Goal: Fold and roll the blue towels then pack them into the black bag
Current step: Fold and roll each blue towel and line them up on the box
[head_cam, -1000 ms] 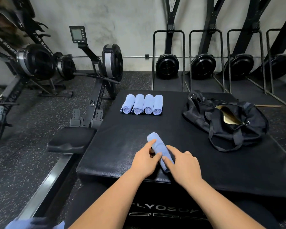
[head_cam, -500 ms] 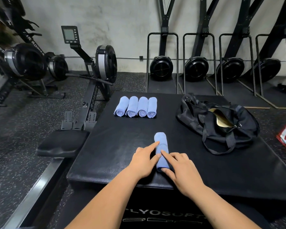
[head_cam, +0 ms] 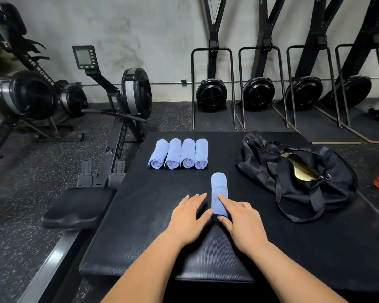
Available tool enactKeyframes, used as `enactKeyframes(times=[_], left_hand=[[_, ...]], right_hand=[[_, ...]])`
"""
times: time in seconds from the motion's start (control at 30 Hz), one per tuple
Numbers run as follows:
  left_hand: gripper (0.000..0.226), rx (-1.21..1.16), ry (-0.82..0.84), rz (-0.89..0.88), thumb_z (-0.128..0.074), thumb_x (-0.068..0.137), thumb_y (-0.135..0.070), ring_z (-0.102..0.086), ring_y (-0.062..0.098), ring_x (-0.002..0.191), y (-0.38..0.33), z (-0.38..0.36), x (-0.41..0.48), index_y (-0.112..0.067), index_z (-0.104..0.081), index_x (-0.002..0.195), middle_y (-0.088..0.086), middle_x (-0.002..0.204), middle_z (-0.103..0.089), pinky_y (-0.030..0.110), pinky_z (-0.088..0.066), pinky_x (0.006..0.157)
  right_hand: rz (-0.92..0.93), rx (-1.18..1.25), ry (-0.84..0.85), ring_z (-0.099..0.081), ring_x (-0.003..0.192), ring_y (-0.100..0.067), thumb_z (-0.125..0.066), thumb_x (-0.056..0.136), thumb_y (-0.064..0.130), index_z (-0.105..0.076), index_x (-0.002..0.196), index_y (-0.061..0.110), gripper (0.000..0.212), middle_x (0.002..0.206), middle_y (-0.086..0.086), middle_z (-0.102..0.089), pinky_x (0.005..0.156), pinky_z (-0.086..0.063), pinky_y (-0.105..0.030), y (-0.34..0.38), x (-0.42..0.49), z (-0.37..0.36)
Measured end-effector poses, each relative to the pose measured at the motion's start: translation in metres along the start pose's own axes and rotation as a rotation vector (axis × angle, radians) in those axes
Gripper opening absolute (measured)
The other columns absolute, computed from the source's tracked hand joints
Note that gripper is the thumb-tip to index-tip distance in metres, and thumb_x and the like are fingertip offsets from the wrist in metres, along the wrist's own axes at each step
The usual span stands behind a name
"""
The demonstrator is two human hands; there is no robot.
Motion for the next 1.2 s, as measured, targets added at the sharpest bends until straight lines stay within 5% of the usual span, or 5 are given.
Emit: enactKeyframes(times=[0.43,0.63,0.9,1.2], left_hand=[[0.072,0.417,-0.092,-0.019,-0.016,0.104,-0.073,0.011,0.014,0.162,0.03,-0.008,0.068,-0.039,-0.009,0.167,-0.008,0.176,-0.004,0.042,0.003,0.131],[0.075,0.427,-0.162,-0.025,-0.014,0.102,-0.076,0.01,0.011,0.161,0.031,-0.015,0.067,-0.039,-0.014,0.167,-0.011,0.176,-0.004,0.04,0.003,0.131],[0.072,0.429,-0.188,-0.039,-0.017,0.102,-0.074,0.007,0.01,0.161,0.03,-0.013,0.07,-0.039,-0.021,0.165,-0.013,0.175,-0.008,0.04,0.001,0.131],[0.072,0.428,-0.199,-0.033,-0.019,0.103,-0.073,0.005,0.01,0.161,0.027,-0.01,0.069,-0.037,-0.025,0.164,-0.012,0.175,-0.01,0.039,0.002,0.131]], right_hand=[[-0.082,0.101,-0.034,-0.045,0.132,-0.02,-0.054,0.105,0.045,-0.028,0.162,0.04,0.062,0.152,0.013,-0.052,0.108,-0.039,-0.041,-0.016,0.102,-0.012],[-0.139,0.118,-0.003,-0.044,0.133,-0.029,-0.05,0.108,0.039,-0.021,0.164,0.036,0.063,0.142,-0.01,-0.055,0.106,-0.04,-0.044,-0.02,0.156,-0.019],[-0.192,0.201,0.019,-0.038,0.14,-0.032,-0.044,0.108,0.035,-0.018,0.164,0.03,0.062,0.143,-0.018,-0.052,0.114,-0.034,-0.047,-0.026,0.215,-0.039],[-0.218,0.139,-0.063,-0.042,0.133,-0.034,-0.045,0.109,0.042,-0.027,0.163,0.034,0.057,0.138,-0.004,-0.059,0.107,-0.038,-0.052,-0.022,0.229,-0.039]])
Point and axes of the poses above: each hand's wrist, its own x-axis towards the middle knuckle, its own z-axis out of the back of the hand, y = z × x, the point moved 2 cm from there along x, towards the middle knuckle
